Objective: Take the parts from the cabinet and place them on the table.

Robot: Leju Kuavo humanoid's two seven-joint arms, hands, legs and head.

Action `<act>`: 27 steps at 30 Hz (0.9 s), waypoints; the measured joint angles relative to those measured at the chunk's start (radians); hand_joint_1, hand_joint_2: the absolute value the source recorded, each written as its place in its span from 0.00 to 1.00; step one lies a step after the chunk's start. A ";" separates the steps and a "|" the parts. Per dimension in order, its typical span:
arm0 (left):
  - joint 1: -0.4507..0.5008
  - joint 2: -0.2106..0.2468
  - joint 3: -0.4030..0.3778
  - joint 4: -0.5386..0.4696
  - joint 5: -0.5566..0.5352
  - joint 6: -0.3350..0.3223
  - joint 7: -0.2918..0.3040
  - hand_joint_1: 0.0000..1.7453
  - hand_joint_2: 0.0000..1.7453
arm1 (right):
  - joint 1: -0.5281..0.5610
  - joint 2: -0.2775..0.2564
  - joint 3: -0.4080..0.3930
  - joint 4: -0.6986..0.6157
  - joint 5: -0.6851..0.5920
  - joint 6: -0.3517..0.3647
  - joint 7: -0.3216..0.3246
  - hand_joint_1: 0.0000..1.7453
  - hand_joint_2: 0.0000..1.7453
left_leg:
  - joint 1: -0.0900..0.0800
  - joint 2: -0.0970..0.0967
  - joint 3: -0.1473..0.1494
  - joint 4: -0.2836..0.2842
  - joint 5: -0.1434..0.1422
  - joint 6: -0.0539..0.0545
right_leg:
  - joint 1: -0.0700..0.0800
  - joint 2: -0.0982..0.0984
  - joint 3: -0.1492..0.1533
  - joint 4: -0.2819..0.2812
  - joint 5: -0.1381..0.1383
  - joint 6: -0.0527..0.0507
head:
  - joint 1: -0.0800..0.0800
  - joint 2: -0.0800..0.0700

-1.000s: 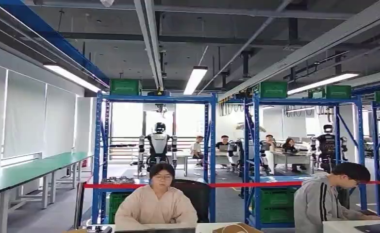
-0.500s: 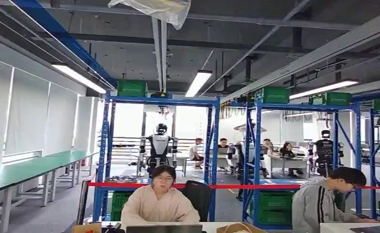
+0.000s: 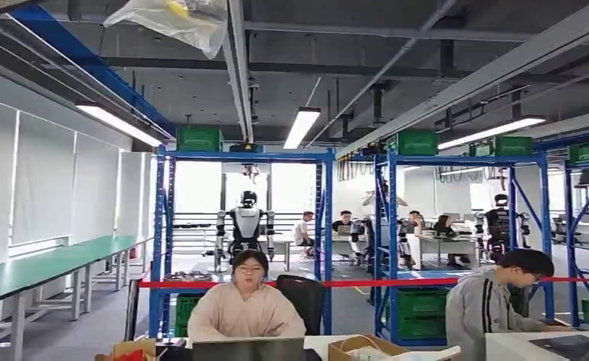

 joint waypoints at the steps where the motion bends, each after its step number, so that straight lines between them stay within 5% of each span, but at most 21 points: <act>1: 0.001 0.000 0.003 0.000 -0.004 0.000 0.000 0.00 0.00 | -0.006 -0.006 0.001 0.052 0.024 -0.040 0.000 0.00 0.00 | 0.001 0.000 0.043 -0.059 0.036 -0.001 | -0.001 0.000 -0.014 0.008 0.005 0.003 | 0.000 0.000; 2: 0.001 0.000 0.005 0.000 -0.008 0.000 0.000 0.00 0.00 | -0.015 -0.016 0.008 0.116 0.048 -0.097 0.000 0.00 0.00 | 0.002 0.000 0.098 -0.139 0.060 -0.002 | -0.002 0.001 -0.027 0.017 0.009 0.007 | 0.000 0.000; 3: 0.000 -0.002 0.005 0.000 -0.009 0.000 0.000 0.00 0.00 | -0.026 -0.028 0.019 0.188 0.069 -0.162 0.000 0.00 0.00 | 0.005 0.000 0.159 -0.223 0.058 -0.002 | 0.000 0.001 -0.039 0.029 0.012 0.012 | 0.000 0.000; 4: -0.002 -0.003 0.007 0.000 -0.010 0.000 0.000 0.00 0.00 | -0.041 -0.039 0.028 0.263 0.089 -0.223 0.000 0.00 0.00 | 0.001 -0.003 0.188 -0.281 0.042 0.008 | 0.004 0.001 -0.051 0.043 0.014 0.016 | 0.000 0.000; 6: -0.002 -0.006 0.011 0.000 -0.012 0.000 0.001 0.00 0.00 | -0.068 -0.056 0.042 0.416 0.095 -0.291 0.001 0.00 0.00 | -0.002 -0.003 0.176 -0.282 0.039 0.016 | 0.002 0.000 -0.059 0.045 0.031 0.029 | 0.000 0.000; 8: 0.003 -0.015 0.014 0.000 -0.018 0.001 0.003 0.00 0.00 | -0.085 -0.072 0.050 0.523 0.091 -0.336 0.008 0.00 0.00 | 0.001 0.000 0.166 -0.285 0.055 0.039 | 0.000 0.005 -0.066 0.046 0.036 0.041 | 0.000 0.000; 10: 0.000 -0.016 0.018 0.000 -0.020 0.001 0.007 0.00 0.00 | -0.119 -0.083 0.056 0.676 0.084 -0.415 0.005 0.00 0.00 | -0.001 0.006 0.146 -0.284 0.074 0.058 | -0.007 0.008 -0.087 0.114 -0.065 0.055 | 0.000 0.000; 12: 0.001 -0.020 0.019 0.000 -0.020 0.002 0.007 0.00 0.00 | -0.155 -0.092 0.055 0.824 0.080 -0.475 0.034 0.00 0.00 | -0.005 0.007 0.123 -0.283 0.093 0.063 | -0.013 0.008 -0.122 0.260 -0.166 0.063 | 0.000 0.000; 13: 0.001 -0.023 0.021 0.000 -0.020 0.002 0.007 0.00 0.00 | -0.165 -0.094 0.053 0.892 0.077 -0.491 0.066 0.00 0.00 | -0.007 0.007 0.110 -0.282 0.102 0.063 | -0.014 0.008 -0.131 0.319 -0.184 0.065 | 0.000 0.000; 14: 0.001 -0.025 0.024 0.000 -0.020 0.002 0.007 0.00 0.00 | -0.168 -0.095 0.049 0.941 0.076 -0.511 0.123 0.00 0.00 | -0.009 0.007 0.097 -0.281 0.111 0.063 | -0.015 0.008 -0.122 0.344 -0.172 0.065 | 0.000 0.000; 15: 0.002 -0.026 0.028 0.000 -0.020 0.000 0.007 0.00 0.00 | -0.170 -0.096 0.047 0.983 0.075 -0.522 0.185 0.00 0.00 | -0.010 0.007 0.085 -0.280 0.119 0.063 | -0.015 0.008 -0.096 0.326 -0.142 0.065 | 0.000 0.000; 17: 0.002 -0.029 0.029 0.000 -0.029 -0.003 0.007 0.00 0.00 | -0.180 -0.099 0.047 1.051 0.073 -0.530 0.350 0.00 0.00 | -0.013 0.007 0.064 -0.280 0.137 0.059 | -0.014 0.009 0.014 0.179 -0.077 0.056 | 0.000 0.000; 19: -0.001 -0.031 0.029 0.000 -0.039 -0.009 0.007 0.00 0.00 | -0.190 -0.103 0.042 1.092 0.054 -0.530 0.507 0.00 0.00 | -0.019 0.007 0.055 -0.278 0.150 0.052 | -0.005 0.013 0.143 0.000 -0.076 0.040 | 0.000 0.000; 23: -0.008 -0.030 0.028 0.000 -0.060 -0.018 0.013 0.00 0.00 | -0.202 -0.106 0.019 1.146 0.020 -0.529 0.691 0.00 0.00 | -0.016 0.007 0.033 -0.278 0.186 0.028 | -0.003 0.013 0.135 -0.046 -0.071 0.025 | 0.000 0.000; 24: -0.008 -0.029 0.028 0.000 -0.063 -0.019 0.015 0.00 0.00 | -0.209 -0.105 0.015 1.155 0.019 -0.526 0.705 0.00 0.00 | -0.015 0.003 0.017 -0.266 0.158 0.024 | -0.008 0.006 0.124 -0.049 -0.059 0.012 | 0.000 0.000; 25: -0.008 -0.029 0.026 0.000 -0.067 -0.019 0.016 0.00 0.00 | -0.211 -0.105 0.013 1.158 0.018 -0.526 0.715 0.00 0.00 | -0.013 0.002 0.001 -0.224 0.096 0.021 | -0.007 0.008 0.107 -0.049 -0.049 0.004 | 0.001 0.000; 27: -0.009 -0.030 0.025 0.000 -0.072 -0.021 0.016 0.00 0.00 | -0.211 -0.104 0.007 1.163 0.015 -0.526 0.719 0.00 0.00 | -0.011 0.003 -0.033 -0.074 -0.022 0.017 | -0.002 0.005 0.075 -0.037 -0.032 -0.001 | 0.001 0.000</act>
